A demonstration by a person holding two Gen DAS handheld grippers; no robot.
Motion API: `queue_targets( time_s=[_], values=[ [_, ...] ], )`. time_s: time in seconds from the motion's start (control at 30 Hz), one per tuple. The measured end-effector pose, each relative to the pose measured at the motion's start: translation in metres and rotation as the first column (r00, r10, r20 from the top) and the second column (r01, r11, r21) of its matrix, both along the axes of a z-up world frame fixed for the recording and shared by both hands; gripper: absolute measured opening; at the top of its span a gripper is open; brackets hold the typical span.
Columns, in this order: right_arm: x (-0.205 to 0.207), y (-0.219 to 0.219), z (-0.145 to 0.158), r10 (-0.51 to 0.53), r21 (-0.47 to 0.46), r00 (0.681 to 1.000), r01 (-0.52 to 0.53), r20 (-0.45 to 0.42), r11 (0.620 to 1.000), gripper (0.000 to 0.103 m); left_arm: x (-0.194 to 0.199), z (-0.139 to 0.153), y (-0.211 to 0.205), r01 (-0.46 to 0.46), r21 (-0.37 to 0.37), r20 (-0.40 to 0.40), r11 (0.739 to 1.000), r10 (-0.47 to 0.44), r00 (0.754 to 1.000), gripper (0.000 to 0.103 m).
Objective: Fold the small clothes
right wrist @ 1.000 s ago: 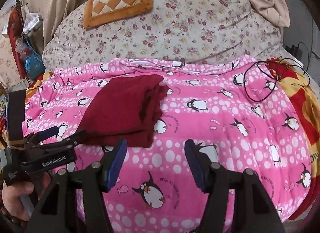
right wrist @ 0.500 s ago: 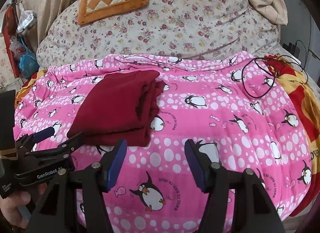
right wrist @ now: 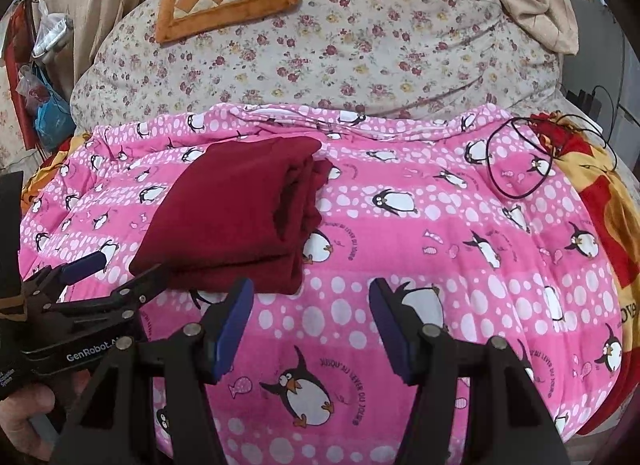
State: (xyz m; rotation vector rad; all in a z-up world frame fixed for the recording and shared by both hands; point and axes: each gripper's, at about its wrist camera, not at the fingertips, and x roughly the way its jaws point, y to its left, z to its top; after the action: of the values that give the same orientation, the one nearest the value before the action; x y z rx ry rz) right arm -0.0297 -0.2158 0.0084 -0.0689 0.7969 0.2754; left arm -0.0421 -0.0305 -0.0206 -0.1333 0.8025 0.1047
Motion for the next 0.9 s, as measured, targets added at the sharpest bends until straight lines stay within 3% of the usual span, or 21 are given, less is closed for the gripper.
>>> queue_targets(
  time_s=[0.9],
  values=[
    [-0.0002, -0.0018, 0.0008, -0.003, 0.005, 1.000, 0.003, 0.000, 1.000, 0.063, -0.0001, -0.0008, 0.0011, -0.006, 0.001, -0.008, 1.000, 0.006, 1.000, 0.086]
  ],
)
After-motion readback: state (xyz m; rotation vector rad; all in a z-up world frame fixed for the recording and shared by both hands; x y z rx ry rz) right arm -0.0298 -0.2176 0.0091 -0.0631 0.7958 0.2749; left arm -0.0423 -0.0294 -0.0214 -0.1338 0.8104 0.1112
